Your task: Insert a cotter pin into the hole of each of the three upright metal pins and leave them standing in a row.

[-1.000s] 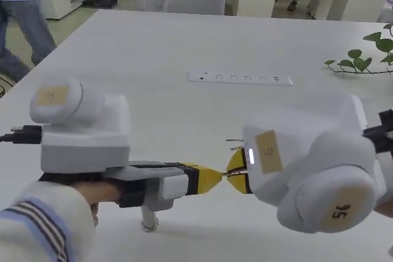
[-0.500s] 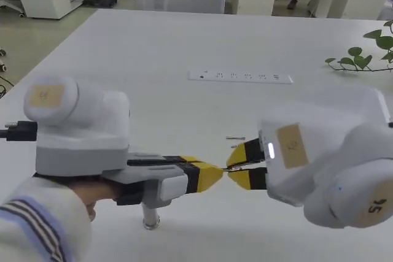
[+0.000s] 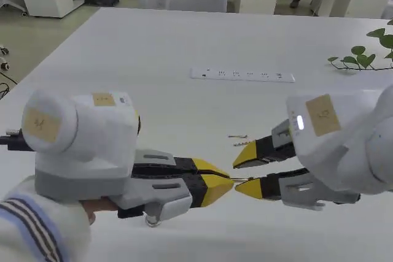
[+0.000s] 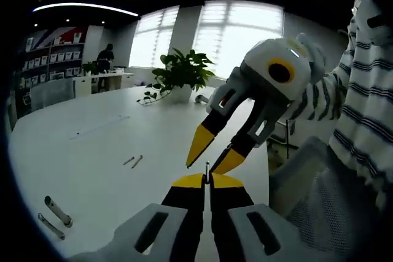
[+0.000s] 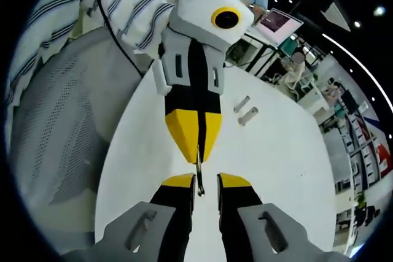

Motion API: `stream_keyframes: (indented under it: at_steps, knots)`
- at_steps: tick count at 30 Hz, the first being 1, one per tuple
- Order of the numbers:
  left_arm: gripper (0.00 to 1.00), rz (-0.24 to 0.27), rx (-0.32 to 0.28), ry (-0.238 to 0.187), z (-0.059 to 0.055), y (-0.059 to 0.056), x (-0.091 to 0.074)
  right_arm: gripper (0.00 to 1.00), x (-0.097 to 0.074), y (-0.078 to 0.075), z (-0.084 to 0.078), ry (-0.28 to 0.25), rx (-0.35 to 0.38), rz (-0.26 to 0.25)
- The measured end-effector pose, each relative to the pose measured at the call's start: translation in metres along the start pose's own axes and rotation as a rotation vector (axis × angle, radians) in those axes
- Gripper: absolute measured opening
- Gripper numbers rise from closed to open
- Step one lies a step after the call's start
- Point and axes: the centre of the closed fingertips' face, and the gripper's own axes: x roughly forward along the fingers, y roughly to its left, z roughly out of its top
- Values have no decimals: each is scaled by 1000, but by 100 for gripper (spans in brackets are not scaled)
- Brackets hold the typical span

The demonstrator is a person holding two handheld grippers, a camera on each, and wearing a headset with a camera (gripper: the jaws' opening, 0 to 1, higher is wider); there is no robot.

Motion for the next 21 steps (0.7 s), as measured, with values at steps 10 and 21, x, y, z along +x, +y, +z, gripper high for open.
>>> stream_keyframes:
  at_steps: [10, 21]
  knots:
    - [0, -79, 124, 39, -8, -13, 0, 13, -6, 19, -8, -29, 78, 91]
    - [0, -116, 162, 44, -13, -17, -5, 9, -3, 33, 0, -68, 112, 162]
